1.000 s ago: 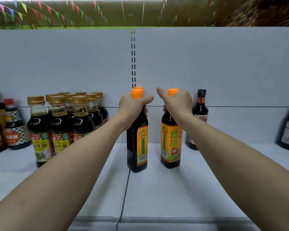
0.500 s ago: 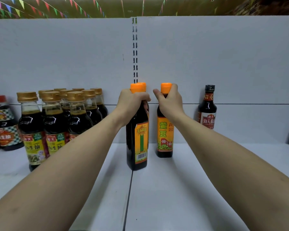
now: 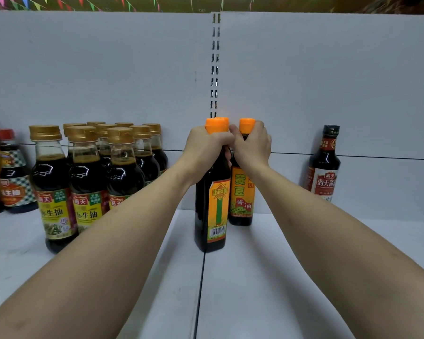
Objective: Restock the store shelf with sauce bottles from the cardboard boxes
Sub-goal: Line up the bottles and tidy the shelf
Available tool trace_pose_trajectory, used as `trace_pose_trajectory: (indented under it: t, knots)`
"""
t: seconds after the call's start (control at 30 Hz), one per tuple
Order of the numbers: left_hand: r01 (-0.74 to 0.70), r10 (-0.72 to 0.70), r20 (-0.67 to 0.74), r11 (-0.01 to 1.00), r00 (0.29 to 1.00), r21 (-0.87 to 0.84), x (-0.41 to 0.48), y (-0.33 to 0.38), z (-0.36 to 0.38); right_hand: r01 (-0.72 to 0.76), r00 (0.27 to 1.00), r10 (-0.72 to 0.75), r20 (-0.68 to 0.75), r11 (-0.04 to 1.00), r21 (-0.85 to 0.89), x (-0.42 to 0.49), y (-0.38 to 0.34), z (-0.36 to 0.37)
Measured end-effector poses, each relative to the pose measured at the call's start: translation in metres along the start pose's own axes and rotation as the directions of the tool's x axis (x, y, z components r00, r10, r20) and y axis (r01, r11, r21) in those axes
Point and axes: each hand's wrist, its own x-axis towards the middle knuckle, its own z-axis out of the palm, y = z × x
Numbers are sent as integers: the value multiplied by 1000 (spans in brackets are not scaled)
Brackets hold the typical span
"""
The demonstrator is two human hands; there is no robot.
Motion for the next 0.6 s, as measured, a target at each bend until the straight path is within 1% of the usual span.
trace_pose_trajectory:
  t: [0.17, 0.27, 0.37, 0.47, 0.6]
  knots:
    - [7, -7, 3, 1000, 1000, -7, 1, -1, 1, 18, 999, -20, -35, 999, -44, 2, 2, 4]
    - [3, -3, 2, 1000, 1000, -12, 2, -2, 1, 45, 994, -56, -90, 992, -122, 1, 5, 6]
    - [-4, 4, 6, 1000, 1000, -3, 2, -2, 1, 62, 989, -80, -125, 988, -144, 0, 6, 8]
    - [-5, 5, 14, 1000, 1000, -3, 2, -1, 1, 49, 992, -68, -111, 985, -164, -2, 4, 6]
    - [22, -22, 23, 1000, 999, -7, -2, 2, 1, -16, 991, -7, -133, 984, -176, -11, 3, -18]
